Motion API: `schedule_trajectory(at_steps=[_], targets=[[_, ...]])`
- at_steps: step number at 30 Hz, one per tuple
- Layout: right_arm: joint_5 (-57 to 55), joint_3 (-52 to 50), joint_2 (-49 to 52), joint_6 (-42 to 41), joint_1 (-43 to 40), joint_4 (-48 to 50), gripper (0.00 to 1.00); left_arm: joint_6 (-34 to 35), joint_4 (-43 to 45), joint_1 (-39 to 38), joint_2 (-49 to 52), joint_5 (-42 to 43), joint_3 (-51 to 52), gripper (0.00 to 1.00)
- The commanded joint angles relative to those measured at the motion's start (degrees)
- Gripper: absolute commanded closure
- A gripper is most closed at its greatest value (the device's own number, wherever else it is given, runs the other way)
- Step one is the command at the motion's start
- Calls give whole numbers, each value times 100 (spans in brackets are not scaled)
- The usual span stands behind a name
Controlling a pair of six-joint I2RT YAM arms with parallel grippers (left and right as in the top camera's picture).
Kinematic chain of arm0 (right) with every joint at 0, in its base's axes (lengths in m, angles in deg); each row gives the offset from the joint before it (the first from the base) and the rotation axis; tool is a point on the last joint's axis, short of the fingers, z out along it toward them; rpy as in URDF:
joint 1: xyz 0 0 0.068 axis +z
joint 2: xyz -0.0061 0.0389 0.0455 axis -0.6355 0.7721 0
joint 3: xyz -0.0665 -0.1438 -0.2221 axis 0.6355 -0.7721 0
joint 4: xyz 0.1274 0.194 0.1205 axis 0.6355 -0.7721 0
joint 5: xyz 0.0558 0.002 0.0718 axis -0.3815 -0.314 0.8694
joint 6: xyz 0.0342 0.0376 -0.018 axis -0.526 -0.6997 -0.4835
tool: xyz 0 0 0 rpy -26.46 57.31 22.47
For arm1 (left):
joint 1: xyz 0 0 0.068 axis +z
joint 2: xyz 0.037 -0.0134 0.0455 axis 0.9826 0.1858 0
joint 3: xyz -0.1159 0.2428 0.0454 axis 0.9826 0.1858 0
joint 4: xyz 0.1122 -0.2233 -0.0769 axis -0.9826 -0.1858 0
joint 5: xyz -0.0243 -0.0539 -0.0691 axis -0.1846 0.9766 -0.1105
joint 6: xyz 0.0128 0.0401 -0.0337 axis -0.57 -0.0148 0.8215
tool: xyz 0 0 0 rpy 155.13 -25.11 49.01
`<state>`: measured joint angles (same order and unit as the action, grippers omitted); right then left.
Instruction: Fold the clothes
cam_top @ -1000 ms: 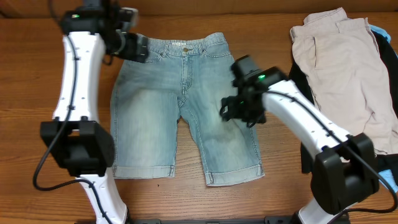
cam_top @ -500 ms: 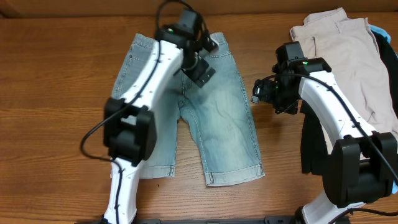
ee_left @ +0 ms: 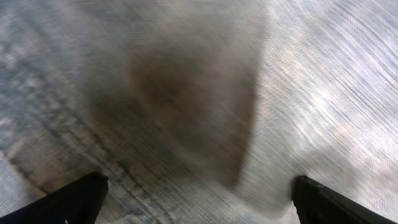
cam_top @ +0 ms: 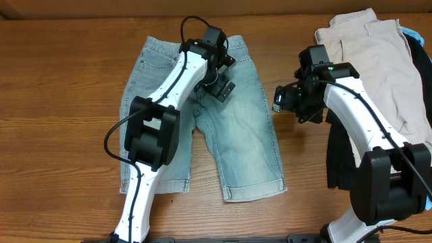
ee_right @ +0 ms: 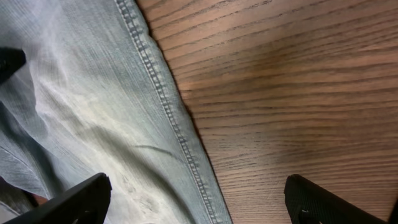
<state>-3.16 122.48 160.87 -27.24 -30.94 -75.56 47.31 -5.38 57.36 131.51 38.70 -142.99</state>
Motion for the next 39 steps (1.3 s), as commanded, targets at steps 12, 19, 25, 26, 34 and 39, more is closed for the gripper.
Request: schedule_trajectory(at_steps=[12,19,25,26,34,39], targets=[[127,146,-149,17,17,72,10,2507,-846,2490,643,-387,20,0],[404,144,-90,44,293,258,18,2570,-1493,3847,643,890,-2,0],[487,129,264,245,1086,391,22,2114,-1993,4183,599,1167,-317,0],[494,129,363,297,1239,393,23,2048,-2087,4177,577,1163,-444,0],[791,129,994,728,2105,490,27,1814,-3016,3908,341,1016,-2297,0],[791,129,1193,957,2378,719,27,1814,-3447,3685,68,557,-3578,0]])
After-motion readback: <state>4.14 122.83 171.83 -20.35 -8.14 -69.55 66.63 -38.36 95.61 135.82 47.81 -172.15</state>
